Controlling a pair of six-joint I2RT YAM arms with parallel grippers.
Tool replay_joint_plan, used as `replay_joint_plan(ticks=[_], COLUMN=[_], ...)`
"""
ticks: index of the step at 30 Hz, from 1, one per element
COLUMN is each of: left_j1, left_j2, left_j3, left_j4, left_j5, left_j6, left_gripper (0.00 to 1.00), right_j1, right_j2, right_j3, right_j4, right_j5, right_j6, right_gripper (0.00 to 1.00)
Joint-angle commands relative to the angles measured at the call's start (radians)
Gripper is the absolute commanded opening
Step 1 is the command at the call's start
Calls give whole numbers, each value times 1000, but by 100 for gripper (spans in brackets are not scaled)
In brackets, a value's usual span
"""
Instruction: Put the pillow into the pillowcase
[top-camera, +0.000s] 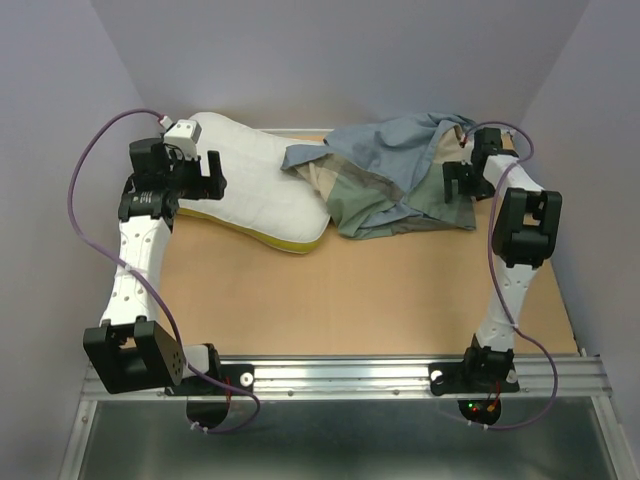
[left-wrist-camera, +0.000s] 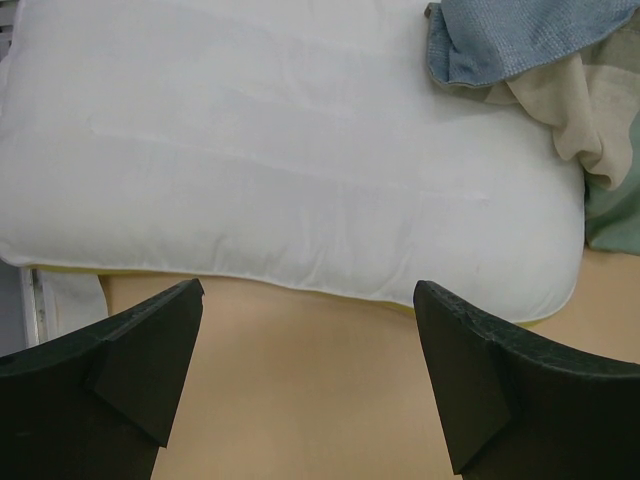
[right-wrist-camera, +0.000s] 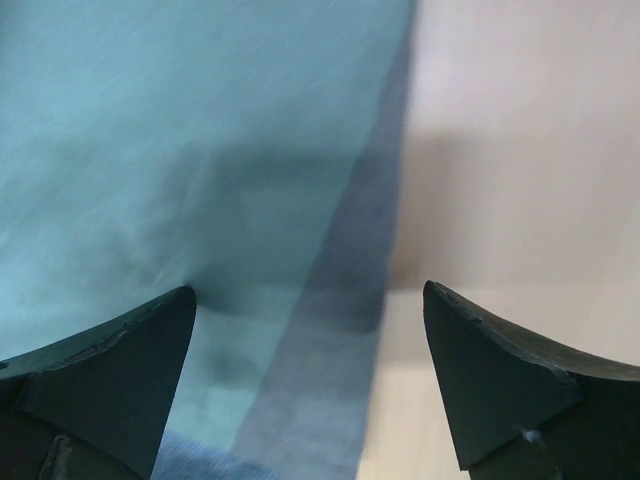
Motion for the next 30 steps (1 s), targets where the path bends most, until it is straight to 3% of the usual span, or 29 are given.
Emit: replay_joint_plan(ticks=[1,4,5,7,9,10,11,13,19,20,22,23,24,25,28,30], left_j1=[2,3,2,2,2,2,2,2,-65,-87,-154,-173,-190,-222,-242,-244], left_j2=[-2,12,13,26,38,43,44,59,127,135,167,181,214,231,285,302], left_j3=[40,49,49,66,80,83,86,95,172,181,214,231,248,285,346,360], left_j4=[3,-1,-1,-4,-7,-7,-7,-10,-80,-89,-106,-112,-117,-138,-152,-149], left_j5=[-1,-6,-6,-3,8,26,37,86,251,264,285,290,290,305,354,388], left_j6=[16,16,16,21,36,39,45,65,189,241,280,298,303,312,297,286], left_gripper=[99,99,99,99,99,99,99,99,99,99,99,99,99,98,97,95], right_j1=[-22,-23,-26,-41,-77,-92,-110,-173,-314,-319,-321,-321,-321,-321,-308,-293], right_j2=[45,75,80,83,74,62,56,43,34,30,-1,-19,-36,-71,-137,-177], right_j3=[111,113,110,88,70,55,51,56,119,117,116,119,134,149,198,194], right_j4=[-32,-35,-34,-34,-35,-35,-35,-35,-52,-53,-61,-63,-81,-102,-222,-270], right_j5=[42,28,25,26,26,28,32,60,94,103,95,85,34,-1,-231,-325], right_j6=[-25,-29,-28,-23,-32,-45,-52,-75,-175,-192,-233,-238,-238,-237,-238,-255], right_gripper=[100,91,76,64,45,23,10,1,1,8,34,52,59,74,89,90])
